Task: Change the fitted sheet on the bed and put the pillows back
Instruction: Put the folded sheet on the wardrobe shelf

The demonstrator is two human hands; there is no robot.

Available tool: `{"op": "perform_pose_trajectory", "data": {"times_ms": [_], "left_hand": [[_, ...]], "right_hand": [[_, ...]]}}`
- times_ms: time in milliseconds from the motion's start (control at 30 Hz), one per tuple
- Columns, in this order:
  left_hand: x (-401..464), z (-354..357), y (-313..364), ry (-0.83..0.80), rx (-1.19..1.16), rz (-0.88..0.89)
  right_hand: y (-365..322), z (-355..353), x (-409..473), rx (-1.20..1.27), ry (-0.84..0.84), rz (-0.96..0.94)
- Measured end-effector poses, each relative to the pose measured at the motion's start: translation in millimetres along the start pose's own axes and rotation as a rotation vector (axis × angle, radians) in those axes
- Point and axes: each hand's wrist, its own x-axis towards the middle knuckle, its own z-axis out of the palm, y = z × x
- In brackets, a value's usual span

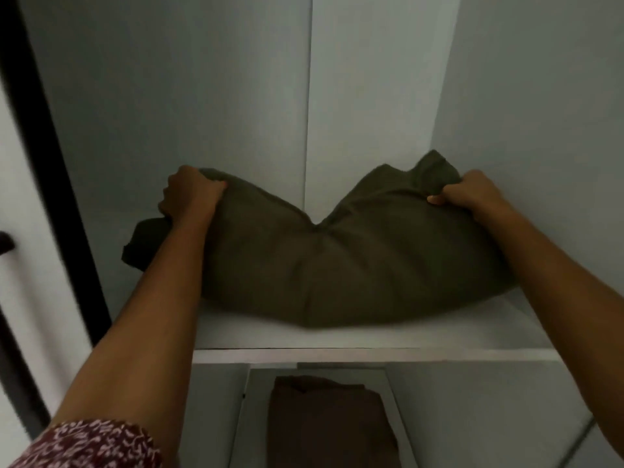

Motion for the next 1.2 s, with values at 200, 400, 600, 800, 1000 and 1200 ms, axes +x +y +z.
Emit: {"op": "perform_pose_trajectory", "data": {"times_ms": [200,400,600,800,1000,1200], "left_hand": [[-20.2,22.6,9.3,-0.298,0.344,0.340],[-103.0,50.6,13.3,-0.849,0.736,0.554],[-126.8,64.4,-34.1,-0.533,0.612,0.729],[-109.5,77.3,-30.8,-0.482,0.558,0.744],[-114.9,75.1,-36.0,-0.416,0.531,0.777],[-222.2,51.1,-109.2,-0.088,0.060,0.879]], "right_hand": [[-8.7,29.3,4.0,-0.405,-0.232,-0.199],[-23.5,55.5,-78.1,-0.762,-0.829,-0.431],[23.0,69.2,-119.6,-0.747,-0.685,-0.543],[26.5,85.3,-112.5,-0.633,-0.457,-0.615],[33.9,80.4,-137.6,-0.546,-0.350,-0.633],[99.3,69.5,-263.0,0.342,-0.114,-0.732]]}}
